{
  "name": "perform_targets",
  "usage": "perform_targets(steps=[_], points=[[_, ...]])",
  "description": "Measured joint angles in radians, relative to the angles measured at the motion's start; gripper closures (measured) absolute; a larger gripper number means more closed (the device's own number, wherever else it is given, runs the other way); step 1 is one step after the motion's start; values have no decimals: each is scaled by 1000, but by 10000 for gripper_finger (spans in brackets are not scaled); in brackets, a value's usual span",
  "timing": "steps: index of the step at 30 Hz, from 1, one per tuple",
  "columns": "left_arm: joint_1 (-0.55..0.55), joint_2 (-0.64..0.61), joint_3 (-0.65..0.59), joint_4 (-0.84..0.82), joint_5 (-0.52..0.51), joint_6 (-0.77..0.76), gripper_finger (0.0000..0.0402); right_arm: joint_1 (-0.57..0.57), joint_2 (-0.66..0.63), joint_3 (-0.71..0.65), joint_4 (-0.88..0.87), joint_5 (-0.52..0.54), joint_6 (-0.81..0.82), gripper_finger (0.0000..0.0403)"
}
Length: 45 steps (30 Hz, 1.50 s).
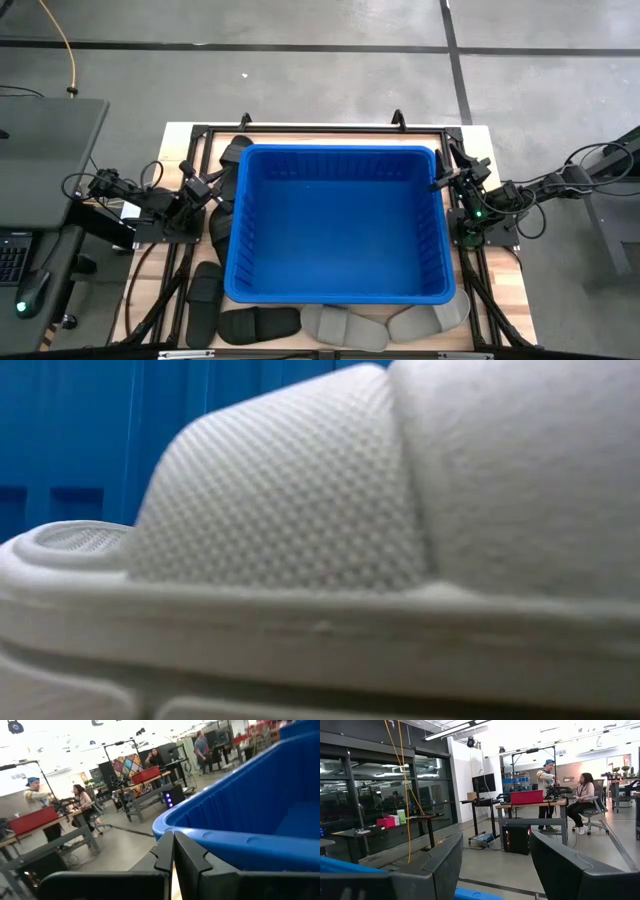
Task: Pick and place slides into bin
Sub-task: Put the gray slide into the blue organizer bin
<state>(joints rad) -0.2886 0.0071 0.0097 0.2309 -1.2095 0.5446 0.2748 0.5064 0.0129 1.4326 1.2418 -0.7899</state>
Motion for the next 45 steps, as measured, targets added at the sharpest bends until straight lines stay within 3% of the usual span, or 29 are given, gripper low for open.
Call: perform_targets(steps=[4, 9, 14, 23, 27, 31, 34, 38, 43, 45], points=[[0, 0, 0, 77, 2, -40, 396, 0, 0, 0, 0, 0, 0, 183], [0, -1, 1, 239, 2, -279, 396, 0, 0, 0, 0, 0, 0, 183], [0, 0, 1, 340, 14, -311, 396, 0, 0, 0, 0, 0, 0, 182], [0, 0, 0, 567, 20, -523, 396, 0, 1, 0, -11, -35, 3, 182], [0, 0, 0, 581, 25, -553, 396, 0, 1, 1, -2, -67, 135, 182], [0, 0, 0, 587, 85, -586, 396, 0, 4, 65, -2, -117, 490, 182], [0, 0, 0, 588, 139, -600, 396, 1, 5, 166, -160, -226, 664, 183], [0, 0, 16, 585, 234, -631, 396, 1, 22, 399, -600, -441, 798, 183], [0, 0, 92, 499, 299, -620, 396, 0, 117, 724, -1209, -493, 1195, 183], [0, 1, 137, 443, 311, -619, 396, 0, 168, 838, -1397, -562, 1342, 182]])
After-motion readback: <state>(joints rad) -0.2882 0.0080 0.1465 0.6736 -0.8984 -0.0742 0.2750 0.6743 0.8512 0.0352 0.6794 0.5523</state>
